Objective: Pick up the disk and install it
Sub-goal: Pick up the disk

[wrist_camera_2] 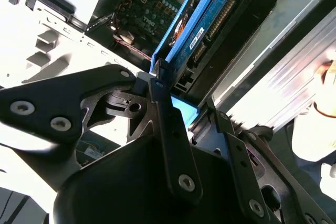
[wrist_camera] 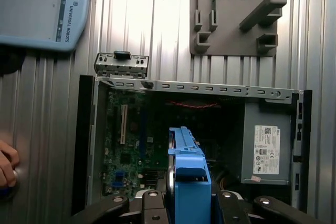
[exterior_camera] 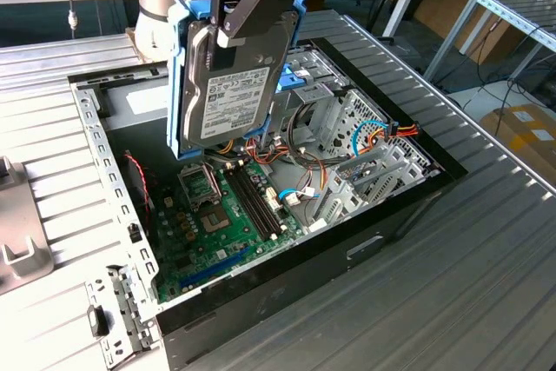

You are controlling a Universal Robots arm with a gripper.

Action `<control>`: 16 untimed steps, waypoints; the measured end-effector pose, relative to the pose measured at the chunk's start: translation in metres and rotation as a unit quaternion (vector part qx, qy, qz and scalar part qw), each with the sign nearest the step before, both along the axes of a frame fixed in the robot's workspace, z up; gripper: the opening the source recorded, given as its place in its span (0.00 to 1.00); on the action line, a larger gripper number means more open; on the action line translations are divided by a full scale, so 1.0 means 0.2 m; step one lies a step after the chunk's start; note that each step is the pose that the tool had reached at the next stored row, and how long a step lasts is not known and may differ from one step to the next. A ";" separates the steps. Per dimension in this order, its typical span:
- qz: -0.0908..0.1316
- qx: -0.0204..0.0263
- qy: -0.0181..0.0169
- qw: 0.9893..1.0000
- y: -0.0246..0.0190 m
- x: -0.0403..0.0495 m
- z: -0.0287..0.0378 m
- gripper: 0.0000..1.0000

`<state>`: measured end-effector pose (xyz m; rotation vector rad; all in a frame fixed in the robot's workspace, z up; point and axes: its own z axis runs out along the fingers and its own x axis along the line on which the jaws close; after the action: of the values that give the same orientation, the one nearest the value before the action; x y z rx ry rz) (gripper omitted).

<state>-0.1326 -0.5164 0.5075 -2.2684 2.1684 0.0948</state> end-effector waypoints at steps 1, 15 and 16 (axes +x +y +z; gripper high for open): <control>0.000 0.000 0.000 1.000 -0.003 0.000 0.000 0.37; 0.000 0.000 0.000 1.000 -0.080 0.000 0.000 0.37; 0.000 0.000 0.000 1.000 -0.085 0.000 0.000 0.37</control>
<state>-0.1326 -0.5333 0.5075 -2.2684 2.1684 0.0948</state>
